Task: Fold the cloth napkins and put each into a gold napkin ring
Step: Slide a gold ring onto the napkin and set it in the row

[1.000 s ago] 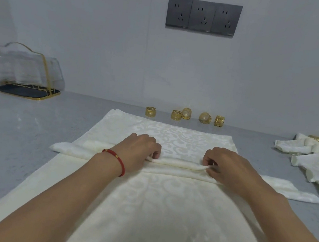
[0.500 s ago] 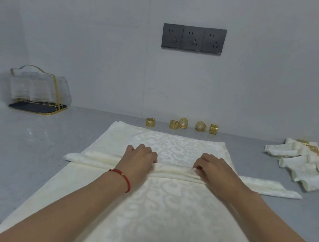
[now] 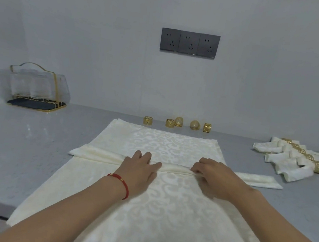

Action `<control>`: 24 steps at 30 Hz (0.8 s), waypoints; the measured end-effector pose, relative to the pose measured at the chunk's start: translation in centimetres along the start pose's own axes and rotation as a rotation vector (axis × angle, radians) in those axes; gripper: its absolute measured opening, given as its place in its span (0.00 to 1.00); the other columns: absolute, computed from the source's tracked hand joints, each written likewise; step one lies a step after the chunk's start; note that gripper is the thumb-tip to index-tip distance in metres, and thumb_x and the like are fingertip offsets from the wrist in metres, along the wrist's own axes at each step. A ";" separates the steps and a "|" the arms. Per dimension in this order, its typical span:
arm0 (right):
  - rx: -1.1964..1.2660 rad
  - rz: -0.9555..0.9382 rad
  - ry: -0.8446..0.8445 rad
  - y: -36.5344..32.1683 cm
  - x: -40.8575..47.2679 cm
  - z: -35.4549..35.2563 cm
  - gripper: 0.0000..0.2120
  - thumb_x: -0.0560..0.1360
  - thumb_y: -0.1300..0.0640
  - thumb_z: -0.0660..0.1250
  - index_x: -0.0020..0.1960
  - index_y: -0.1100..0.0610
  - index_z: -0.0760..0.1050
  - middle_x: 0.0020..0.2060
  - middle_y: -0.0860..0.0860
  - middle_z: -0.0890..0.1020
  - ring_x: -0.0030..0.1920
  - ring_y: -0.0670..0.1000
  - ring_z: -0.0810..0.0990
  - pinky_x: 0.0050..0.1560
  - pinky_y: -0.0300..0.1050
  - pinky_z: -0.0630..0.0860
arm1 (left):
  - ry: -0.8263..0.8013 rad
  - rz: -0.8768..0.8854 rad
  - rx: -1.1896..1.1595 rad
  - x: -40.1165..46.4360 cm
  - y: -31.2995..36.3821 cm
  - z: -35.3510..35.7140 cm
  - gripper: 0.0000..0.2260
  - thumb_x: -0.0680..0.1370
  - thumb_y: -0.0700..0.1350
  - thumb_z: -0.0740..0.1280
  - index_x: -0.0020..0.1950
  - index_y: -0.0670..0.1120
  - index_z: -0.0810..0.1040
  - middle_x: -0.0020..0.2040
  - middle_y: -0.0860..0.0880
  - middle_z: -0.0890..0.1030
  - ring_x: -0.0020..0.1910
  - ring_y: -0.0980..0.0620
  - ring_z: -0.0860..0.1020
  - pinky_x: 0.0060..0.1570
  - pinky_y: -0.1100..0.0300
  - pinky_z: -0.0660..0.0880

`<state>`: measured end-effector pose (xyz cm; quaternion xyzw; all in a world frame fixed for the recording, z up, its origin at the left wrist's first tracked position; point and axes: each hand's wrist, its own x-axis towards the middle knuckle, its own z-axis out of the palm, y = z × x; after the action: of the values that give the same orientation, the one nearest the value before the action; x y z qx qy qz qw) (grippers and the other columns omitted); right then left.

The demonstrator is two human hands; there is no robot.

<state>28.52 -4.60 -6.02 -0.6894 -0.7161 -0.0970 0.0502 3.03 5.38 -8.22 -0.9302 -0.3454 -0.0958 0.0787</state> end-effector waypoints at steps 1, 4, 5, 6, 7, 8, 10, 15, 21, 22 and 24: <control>0.035 0.077 0.011 -0.5 0.5 -0.5 0.12 0.81 0.57 0.60 0.59 0.49 0.78 0.53 0.46 0.78 0.52 0.51 0.77 0.44 0.45 0.71 | -0.029 -0.011 0.023 0.0 0.3 0.0 0.17 0.84 0.54 0.50 0.73 0.56 0.63 0.58 0.49 0.68 0.53 0.46 0.66 0.51 0.49 0.72; 0.087 0.206 0.111 -2.5 3.6 -0.7 0.17 0.84 0.45 0.58 0.69 0.49 0.75 0.64 0.48 0.77 0.65 0.53 0.74 0.61 0.51 0.72 | -0.066 -0.040 0.010 0.0 0.9 -0.3 0.19 0.83 0.56 0.48 0.73 0.56 0.63 0.58 0.49 0.66 0.54 0.46 0.64 0.53 0.48 0.70; 0.116 0.235 0.100 -3.4 4.6 -0.4 0.21 0.84 0.42 0.56 0.73 0.48 0.71 0.70 0.49 0.73 0.70 0.53 0.71 0.68 0.55 0.67 | -0.079 -0.045 -0.009 0.1 0.9 -0.4 0.18 0.83 0.56 0.48 0.72 0.56 0.64 0.58 0.50 0.67 0.53 0.46 0.64 0.53 0.48 0.70; 0.140 0.268 0.057 -4.3 5.3 -0.1 0.25 0.84 0.38 0.53 0.77 0.47 0.66 0.75 0.50 0.68 0.75 0.53 0.65 0.75 0.59 0.59 | -0.092 -0.054 -0.031 0.3 0.9 -0.6 0.18 0.83 0.56 0.48 0.70 0.55 0.67 0.56 0.50 0.68 0.52 0.46 0.65 0.53 0.48 0.71; 0.145 0.301 -0.007 -5.0 5.8 0.6 0.28 0.83 0.35 0.49 0.80 0.45 0.60 0.80 0.50 0.61 0.80 0.54 0.58 0.78 0.63 0.48 | -0.089 -0.066 -0.057 0.3 1.0 -0.8 0.18 0.83 0.55 0.48 0.66 0.54 0.70 0.54 0.50 0.69 0.51 0.46 0.66 0.53 0.49 0.72; 0.132 0.329 -0.071 -5.7 6.2 1.5 0.31 0.83 0.33 0.44 0.82 0.44 0.54 0.82 0.50 0.54 0.82 0.55 0.50 0.77 0.67 0.39 | -0.073 -0.084 -0.080 0.6 0.9 -1.1 0.17 0.84 0.54 0.48 0.60 0.50 0.74 0.51 0.50 0.70 0.49 0.45 0.68 0.52 0.50 0.72; 0.114 0.360 -0.180 -6.1 5.9 3.2 0.34 0.81 0.30 0.38 0.83 0.43 0.45 0.83 0.50 0.45 0.83 0.56 0.40 0.75 0.71 0.31 | -0.056 -0.166 -0.126 2.0 0.4 -1.4 0.16 0.84 0.52 0.51 0.46 0.46 0.72 0.45 0.50 0.72 0.48 0.43 0.74 0.48 0.52 0.71; 0.148 0.390 -0.235 -6.0 6.1 3.5 0.35 0.80 0.29 0.37 0.83 0.43 0.41 0.83 0.50 0.42 0.82 0.56 0.36 0.74 0.71 0.29 | -0.028 -0.263 -0.121 5.1 -1.0 -2.4 0.10 0.81 0.55 0.63 0.56 0.54 0.82 0.53 0.52 0.82 0.55 0.48 0.79 0.53 0.56 0.70; 0.234 0.417 -0.326 -5.6 6.5 2.6 0.43 0.75 0.22 0.39 0.83 0.43 0.37 0.83 0.50 0.37 0.81 0.56 0.33 0.73 0.70 0.26 | -0.194 -0.335 -0.321 6.3 -1.3 -1.5 0.07 0.77 0.53 0.69 0.50 0.51 0.81 0.52 0.52 0.80 0.55 0.50 0.79 0.54 0.54 0.76; 0.231 0.409 -0.334 -5.6 6.5 2.6 0.43 0.75 0.22 0.40 0.83 0.43 0.36 0.82 0.50 0.37 0.81 0.56 0.33 0.73 0.70 0.26 | -0.234 -0.322 -0.300 6.5 -1.5 -1.5 0.08 0.78 0.53 0.68 0.51 0.51 0.81 0.56 0.51 0.78 0.58 0.49 0.76 0.56 0.52 0.74; 0.205 0.395 -0.334 -5.5 6.5 2.8 0.44 0.75 0.22 0.40 0.83 0.43 0.36 0.82 0.50 0.37 0.81 0.56 0.33 0.73 0.71 0.27 | -0.338 -0.292 -0.190 7.0 -1.1 -1.8 0.12 0.80 0.55 0.63 0.57 0.49 0.80 0.61 0.48 0.73 0.62 0.48 0.70 0.57 0.50 0.70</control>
<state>22.89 2.14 -7.81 -0.8135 -0.5721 0.1026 0.0187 7.23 10.23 -4.78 -0.8765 -0.4739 0.0190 -0.0826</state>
